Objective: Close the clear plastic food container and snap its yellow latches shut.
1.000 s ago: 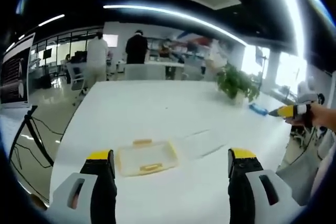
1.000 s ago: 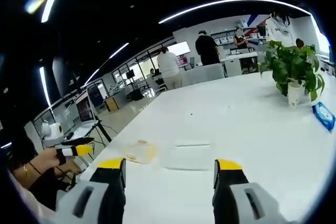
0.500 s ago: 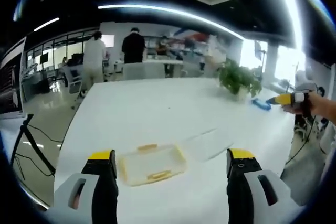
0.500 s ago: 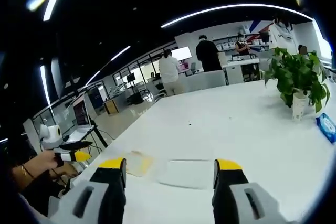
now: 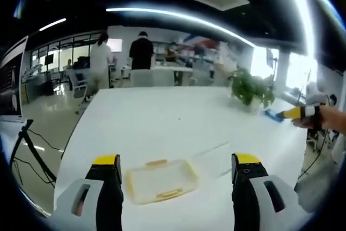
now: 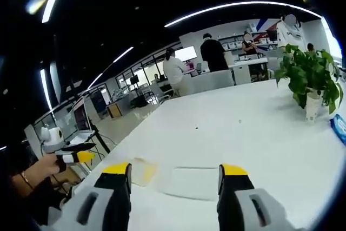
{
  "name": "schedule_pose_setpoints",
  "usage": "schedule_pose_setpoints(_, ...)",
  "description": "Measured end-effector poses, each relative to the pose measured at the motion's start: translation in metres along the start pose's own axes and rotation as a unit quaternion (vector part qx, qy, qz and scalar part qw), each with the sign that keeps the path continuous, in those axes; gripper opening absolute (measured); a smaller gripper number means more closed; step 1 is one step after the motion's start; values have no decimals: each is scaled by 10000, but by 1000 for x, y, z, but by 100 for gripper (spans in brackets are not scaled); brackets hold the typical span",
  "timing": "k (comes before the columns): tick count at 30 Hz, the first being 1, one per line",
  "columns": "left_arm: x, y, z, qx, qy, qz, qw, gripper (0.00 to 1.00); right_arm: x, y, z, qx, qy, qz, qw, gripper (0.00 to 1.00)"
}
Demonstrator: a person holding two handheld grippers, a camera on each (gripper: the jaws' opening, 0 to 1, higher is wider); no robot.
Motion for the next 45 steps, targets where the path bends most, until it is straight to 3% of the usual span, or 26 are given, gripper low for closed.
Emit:
schedule_pose_setpoints(10,-6,-12,5,-54,-26,-2,10000,83,5,-11,1,-45,-24,65,10000,63)
schedule_pose_setpoints(21,-10,-15,8,-27,-58,19,10000,80,-4,-27,8,-135,76,17,9999,62)
schedule_pose_setpoints(25,-13,-15,10,-29,10,-1,10000,79,-12,-35,8,-28,22,-68,10000,60)
schedule_pose_setpoints(45,-33,-5,27,-218,129,-162,9995,74,-48,-71,24,-219,125,-430,9988,59)
Point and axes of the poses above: the point that each gripper's makers call its tool centre point, and the gripper's own axes: y roughly backward along the fingers, x roughly to its right, z roughly out of its underside, the point moved 5 cm from there along y, roughly backward along the fingers, and after that the axes turned 12 degrees about -y, right-handed, at the moved point
